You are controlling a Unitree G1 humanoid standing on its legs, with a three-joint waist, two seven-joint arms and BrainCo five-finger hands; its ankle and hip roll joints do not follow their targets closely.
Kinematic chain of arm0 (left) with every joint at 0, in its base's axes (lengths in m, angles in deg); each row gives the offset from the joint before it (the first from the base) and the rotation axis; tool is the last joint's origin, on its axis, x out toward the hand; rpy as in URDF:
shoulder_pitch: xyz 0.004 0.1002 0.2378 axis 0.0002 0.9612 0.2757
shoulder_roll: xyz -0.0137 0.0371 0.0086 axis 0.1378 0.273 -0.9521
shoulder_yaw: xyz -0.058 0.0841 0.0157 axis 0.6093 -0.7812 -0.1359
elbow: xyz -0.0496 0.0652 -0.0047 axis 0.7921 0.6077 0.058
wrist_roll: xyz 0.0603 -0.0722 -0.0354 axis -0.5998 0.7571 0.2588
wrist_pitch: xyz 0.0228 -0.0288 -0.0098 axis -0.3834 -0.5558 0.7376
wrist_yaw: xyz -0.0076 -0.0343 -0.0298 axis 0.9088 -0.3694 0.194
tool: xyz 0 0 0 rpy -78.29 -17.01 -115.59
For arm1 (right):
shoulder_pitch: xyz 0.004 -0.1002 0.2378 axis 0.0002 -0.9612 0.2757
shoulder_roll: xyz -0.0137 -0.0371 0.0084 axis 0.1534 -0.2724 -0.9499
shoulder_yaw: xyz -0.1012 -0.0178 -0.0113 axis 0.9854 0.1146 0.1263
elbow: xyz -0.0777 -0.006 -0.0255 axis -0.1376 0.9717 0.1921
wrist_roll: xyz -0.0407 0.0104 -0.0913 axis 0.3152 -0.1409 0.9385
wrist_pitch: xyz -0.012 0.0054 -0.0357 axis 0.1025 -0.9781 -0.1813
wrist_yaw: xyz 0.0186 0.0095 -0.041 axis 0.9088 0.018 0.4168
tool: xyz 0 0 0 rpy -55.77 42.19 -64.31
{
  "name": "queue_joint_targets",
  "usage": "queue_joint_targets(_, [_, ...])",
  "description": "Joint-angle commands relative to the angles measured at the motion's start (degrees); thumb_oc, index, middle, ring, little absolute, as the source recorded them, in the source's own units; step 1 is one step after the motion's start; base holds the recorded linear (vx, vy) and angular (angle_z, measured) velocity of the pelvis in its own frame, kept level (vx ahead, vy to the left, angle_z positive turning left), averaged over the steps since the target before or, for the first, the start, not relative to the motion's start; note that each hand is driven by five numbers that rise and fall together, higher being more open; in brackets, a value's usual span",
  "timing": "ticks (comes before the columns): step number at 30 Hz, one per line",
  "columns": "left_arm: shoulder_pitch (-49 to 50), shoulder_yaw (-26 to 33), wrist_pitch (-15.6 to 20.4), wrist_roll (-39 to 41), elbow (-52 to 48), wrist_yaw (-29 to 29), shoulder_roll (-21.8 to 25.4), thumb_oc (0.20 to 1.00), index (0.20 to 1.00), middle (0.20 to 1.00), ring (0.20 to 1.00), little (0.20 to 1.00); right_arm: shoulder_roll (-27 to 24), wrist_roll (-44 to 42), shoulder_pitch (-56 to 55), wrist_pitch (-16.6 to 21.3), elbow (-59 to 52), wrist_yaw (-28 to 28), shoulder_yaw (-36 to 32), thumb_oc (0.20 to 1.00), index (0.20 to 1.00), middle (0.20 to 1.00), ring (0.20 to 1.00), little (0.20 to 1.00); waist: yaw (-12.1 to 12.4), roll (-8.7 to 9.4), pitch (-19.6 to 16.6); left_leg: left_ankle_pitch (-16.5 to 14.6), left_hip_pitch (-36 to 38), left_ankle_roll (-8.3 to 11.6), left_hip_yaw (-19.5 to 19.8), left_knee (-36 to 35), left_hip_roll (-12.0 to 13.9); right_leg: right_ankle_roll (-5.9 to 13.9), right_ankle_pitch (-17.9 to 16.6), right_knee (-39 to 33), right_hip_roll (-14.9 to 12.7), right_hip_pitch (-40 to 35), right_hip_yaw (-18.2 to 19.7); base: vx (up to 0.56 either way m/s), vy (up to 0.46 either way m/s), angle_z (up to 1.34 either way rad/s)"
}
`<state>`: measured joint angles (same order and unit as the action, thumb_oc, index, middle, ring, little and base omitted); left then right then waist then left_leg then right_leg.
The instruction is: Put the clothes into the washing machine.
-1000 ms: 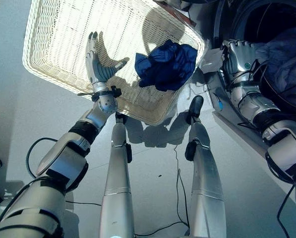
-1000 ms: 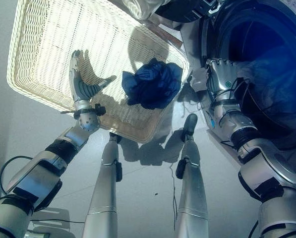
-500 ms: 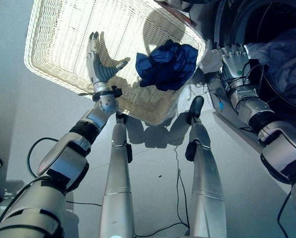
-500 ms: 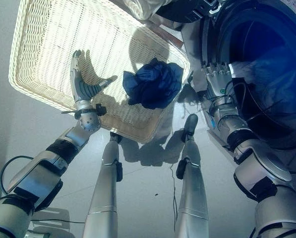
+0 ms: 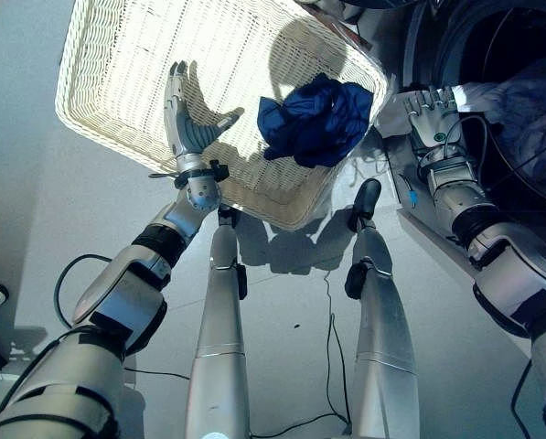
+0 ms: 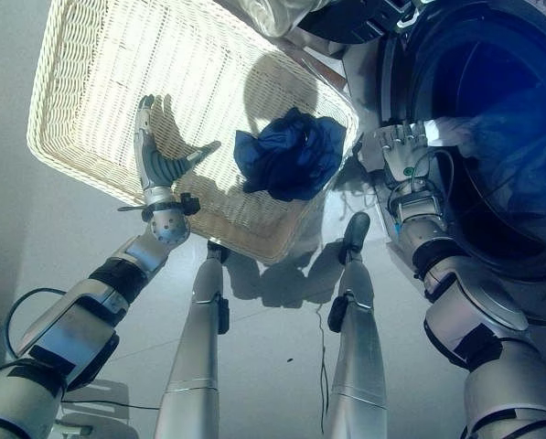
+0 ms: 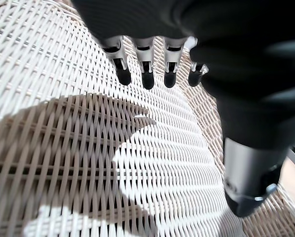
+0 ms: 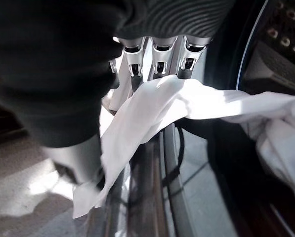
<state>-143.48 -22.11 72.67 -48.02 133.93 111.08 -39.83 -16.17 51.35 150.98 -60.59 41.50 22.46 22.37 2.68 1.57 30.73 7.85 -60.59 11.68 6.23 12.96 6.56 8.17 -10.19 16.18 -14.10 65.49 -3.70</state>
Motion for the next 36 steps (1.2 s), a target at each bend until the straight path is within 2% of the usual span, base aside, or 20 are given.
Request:
queue_joint_targets(1, [-0.95,2.23,2.48,-2.59,0.03,1.21,-1.56,1.0,1.0,1.0,1.0,1.0,-3.3,0.77,1.76,-3.97,3.7,1.61,2.17,0.2,0.2,0.2,0.2,0.2,-1.13,-3.64,-0.94,0.48,-1.08,-4.96,-1.06,-1.08,-3.57,2.55,-2.79,-0.15,3.43,1.0,-2.21,0.0,0.0,0.0])
queue_joint_targets(11, [-0.4,2.66,2.34,-3.0,-0.56,1.06,-2.08,1.0,1.0,1.0,1.0,1.0,-3.42,2.48,3.36,-4.76,4.08,2.36,2.4,0.2,0.2,0.2,0.2,0.2,-0.79,-3.91,-0.94,0.84,-0.77,-4.88,-0.82,-1.28,-3.61,2.47,-2.9,-0.24,3.29,0.66,-2.25,0.0,0.0,0.0])
queue_joint_targets(22, [-0.3,2.67,2.49,-2.87,-0.61,1.15,-1.88,1.0,1.0,1.0,1.0,1.0,-3.48,2.53,3.32,-3.13,4.48,1.51,2.61,0.2,0.2,0.2,0.2,0.2,-0.7,-4.06,-0.94,0.99,-0.82,-5.05,-0.67,-1.27,-3.67,2.34,-3.06,-0.01,3.36,0.89,-2.2,0.0,0.0,0.0])
queue_joint_targets(25, [-0.39,2.54,2.37,-2.88,-0.56,1.34,-2.12,1.0,1.0,1.0,1.0,1.0,-3.35,-0.6,3.17,-2.0,4.61,-0.01,2.46,0.2,0.2,0.2,0.2,0.2,-0.75,-4.11,-0.94,0.95,-0.74,-5.07,-0.65,-1.37,-3.67,2.33,-3.06,-0.1,3.33,0.85,-2.18,0.0,0.0,0.0])
queue_joint_targets(30, [-0.28,2.59,2.13,-3.24,-0.98,1.82,-2.45,1.0,1.0,1.0,1.0,1.0,-2.93,-19.49,2.35,3.67,3.16,-3.75,-0.18,0.2,0.2,0.2,0.2,0.2,-0.96,-4.22,-0.94,0.99,-0.96,-5.03,-0.64,-1.44,-3.67,2.29,-3.12,-0.25,3.46,1.08,-1.85,0.0,0.0,0.0])
queue_joint_targets(31, [-0.12,2.7,2.01,-3.3,-1.16,1.98,-2.52,1.0,1.0,1.0,1.0,1.0,-2.59,-25.9,1.9,5.27,2.19,-5.38,-1.87,0.2,0.2,0.2,0.2,0.2,-1.02,-4.22,-0.94,0.93,-0.98,-4.98,-0.62,-1.44,-3.65,2.29,-3.09,-0.19,3.5,1.18,-1.74,0.0,0.0,0.0])
queue_joint_targets(32, [-0.03,2.74,1.96,-3.29,-1.24,2.0,-2.5,1.0,1.0,1.0,1.0,1.0,-2.44,-27.62,1.73,5.61,1.82,-5.44,-2.54,0.2,0.2,0.2,0.2,0.2,-1.05,-4.22,-0.94,0.88,-1.02,-4.95,-0.61,-1.31,-3.65,2.28,-3.05,-0.08,3.53,1.24,-1.67,0.0,0.0,0.0])
queue_joint_targets(36, [1.0,4.02,1.61,-4.33,-1.97,2.1,-2.58,1.0,1.0,1.0,1.0,1.0,-1.2,-57.16,-1.6,14.04,-1.68,-3.97,-12.28,0.2,0.2,0.2,0.2,0.2,-1.5,-3.92,-0.94,0.47,-0.61,-4.72,-0.86,-1.35,-3.42,2.32,-2.78,-0.06,3.68,1.05,-1.3,0.0,0.0,0.0])
